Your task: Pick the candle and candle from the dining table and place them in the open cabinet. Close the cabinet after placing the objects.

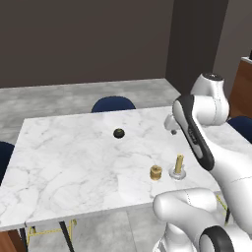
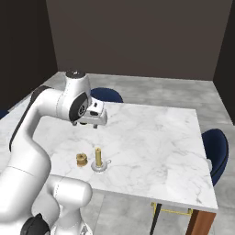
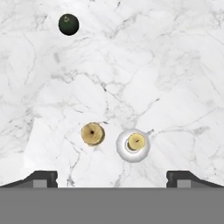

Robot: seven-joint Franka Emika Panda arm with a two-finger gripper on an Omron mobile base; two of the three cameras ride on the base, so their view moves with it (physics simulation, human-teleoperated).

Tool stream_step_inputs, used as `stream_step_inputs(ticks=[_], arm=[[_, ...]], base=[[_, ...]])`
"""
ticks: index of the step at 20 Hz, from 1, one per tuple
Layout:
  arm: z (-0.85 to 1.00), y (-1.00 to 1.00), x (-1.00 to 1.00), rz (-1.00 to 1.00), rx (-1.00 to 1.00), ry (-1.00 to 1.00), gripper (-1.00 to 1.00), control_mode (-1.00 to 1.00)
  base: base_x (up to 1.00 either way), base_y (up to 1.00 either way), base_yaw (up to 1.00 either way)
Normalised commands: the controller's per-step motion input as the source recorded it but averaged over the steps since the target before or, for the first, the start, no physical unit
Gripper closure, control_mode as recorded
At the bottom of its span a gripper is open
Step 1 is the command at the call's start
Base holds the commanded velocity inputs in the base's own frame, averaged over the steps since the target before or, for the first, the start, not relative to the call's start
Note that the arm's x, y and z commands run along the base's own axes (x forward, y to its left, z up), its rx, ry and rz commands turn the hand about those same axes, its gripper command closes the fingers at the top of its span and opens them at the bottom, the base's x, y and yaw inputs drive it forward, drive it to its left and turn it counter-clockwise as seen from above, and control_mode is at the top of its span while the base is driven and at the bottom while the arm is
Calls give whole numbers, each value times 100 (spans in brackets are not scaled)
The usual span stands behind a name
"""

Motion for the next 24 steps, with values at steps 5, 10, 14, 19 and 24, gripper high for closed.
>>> stream_step_inputs(ticks=[5, 10, 14, 19, 24], arm=[[-38, -18, 0, 0, 0, 0, -100, -100], [-38, -27, 0, 0, 0, 0, -100, -100], [-43, -46, 0, 0, 2, 0, -100, -100], [-42, -50, 0, 0, 2, 0, -100, -100], [-32, -44, 0, 1, 0, 0, -100, -100]], base=[[0, 0, 0], [0, 0, 0], [0, 0, 0], [0, 0, 0], [0, 0, 0]])
